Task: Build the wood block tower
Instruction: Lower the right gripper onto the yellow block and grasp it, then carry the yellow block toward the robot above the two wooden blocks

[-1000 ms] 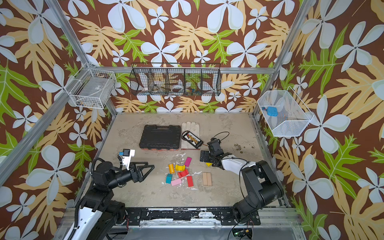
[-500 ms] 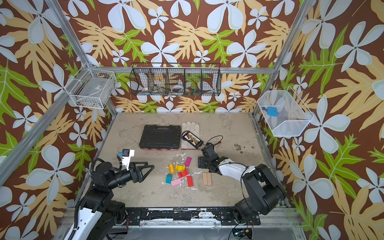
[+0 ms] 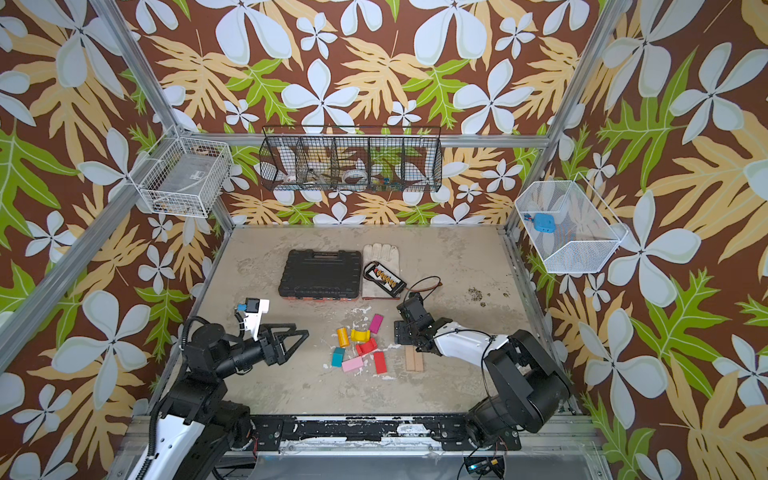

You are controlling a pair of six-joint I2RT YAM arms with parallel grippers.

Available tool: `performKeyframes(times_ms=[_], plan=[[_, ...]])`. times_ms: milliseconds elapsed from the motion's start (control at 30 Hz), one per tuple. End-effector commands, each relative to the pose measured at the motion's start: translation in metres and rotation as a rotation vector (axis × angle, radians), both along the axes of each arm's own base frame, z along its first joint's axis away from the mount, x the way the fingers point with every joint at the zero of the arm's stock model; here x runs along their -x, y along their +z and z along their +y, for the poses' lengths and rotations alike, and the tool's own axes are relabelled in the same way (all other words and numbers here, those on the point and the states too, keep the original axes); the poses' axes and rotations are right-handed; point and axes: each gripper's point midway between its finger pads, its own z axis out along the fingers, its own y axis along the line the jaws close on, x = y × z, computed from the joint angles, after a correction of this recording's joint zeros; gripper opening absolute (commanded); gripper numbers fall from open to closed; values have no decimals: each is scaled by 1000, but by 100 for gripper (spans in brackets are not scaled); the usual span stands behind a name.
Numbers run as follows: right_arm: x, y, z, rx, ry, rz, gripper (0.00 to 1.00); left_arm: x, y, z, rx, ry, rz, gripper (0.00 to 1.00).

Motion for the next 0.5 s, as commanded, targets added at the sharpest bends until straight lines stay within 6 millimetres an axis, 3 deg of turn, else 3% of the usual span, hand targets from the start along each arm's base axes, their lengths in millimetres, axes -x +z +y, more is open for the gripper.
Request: performKeyframes(times_ms=[0,167,467], plan=[[2,-2,-7,31,-33,0,80,0,7,0,7,-3,-39,100],[2,-7,-8,46,-38,15,76,-1,6,-1,5,-5,-33,100],[6,-12,-9,58,-55,38,58,-1,6,-1,7,-4,-32,100]])
